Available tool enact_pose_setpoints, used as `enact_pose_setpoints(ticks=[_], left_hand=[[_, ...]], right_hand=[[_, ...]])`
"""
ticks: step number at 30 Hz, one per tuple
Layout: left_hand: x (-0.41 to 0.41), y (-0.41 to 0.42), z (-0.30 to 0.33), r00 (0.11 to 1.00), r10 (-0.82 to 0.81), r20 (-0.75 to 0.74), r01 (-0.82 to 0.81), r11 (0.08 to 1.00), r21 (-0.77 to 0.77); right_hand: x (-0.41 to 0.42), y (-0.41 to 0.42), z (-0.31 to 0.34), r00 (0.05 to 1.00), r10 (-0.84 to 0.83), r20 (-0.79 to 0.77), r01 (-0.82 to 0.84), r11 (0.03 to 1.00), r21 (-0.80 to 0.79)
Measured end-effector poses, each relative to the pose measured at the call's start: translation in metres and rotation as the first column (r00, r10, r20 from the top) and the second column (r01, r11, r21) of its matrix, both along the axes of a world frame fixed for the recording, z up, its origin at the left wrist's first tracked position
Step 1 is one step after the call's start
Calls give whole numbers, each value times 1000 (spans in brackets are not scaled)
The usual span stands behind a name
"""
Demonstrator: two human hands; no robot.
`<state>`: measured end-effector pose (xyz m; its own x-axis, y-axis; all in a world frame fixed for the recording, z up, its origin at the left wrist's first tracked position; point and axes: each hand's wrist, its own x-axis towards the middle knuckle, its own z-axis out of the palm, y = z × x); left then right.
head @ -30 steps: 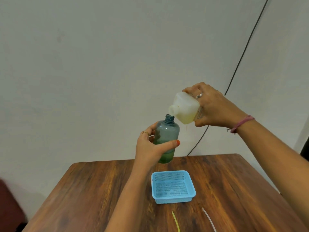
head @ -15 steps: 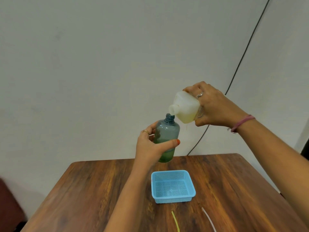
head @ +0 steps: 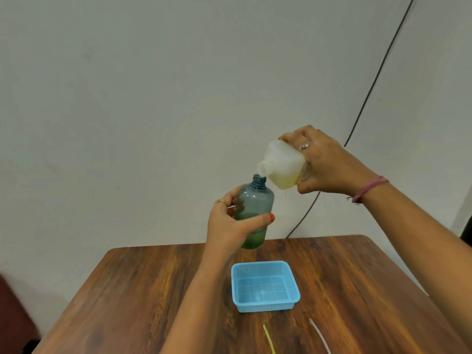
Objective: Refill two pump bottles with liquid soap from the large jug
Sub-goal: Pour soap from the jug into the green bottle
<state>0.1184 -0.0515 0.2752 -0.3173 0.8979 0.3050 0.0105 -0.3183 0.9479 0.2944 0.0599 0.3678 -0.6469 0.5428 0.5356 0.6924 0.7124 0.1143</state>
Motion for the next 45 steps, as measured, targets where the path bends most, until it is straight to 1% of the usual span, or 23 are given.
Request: enact_pose_setpoints(ticks=[25, 38, 45], left_hand=[[-3, 5, -2, 1000, 14, 10, -14, 1000, -4], [-3, 6, -3, 1000, 17, -6, -17, 1000, -6], [-3, 4, -2, 1000, 12, 12, -12, 1000, -16]], right_hand=[[-4, 3, -1, 1000, -3, -12, 3, 1000, -26], [-3, 4, 0, 1000, -7, 5, 7, 1000, 2], [-3, 3, 0, 1000, -8, 11, 8, 1000, -1]])
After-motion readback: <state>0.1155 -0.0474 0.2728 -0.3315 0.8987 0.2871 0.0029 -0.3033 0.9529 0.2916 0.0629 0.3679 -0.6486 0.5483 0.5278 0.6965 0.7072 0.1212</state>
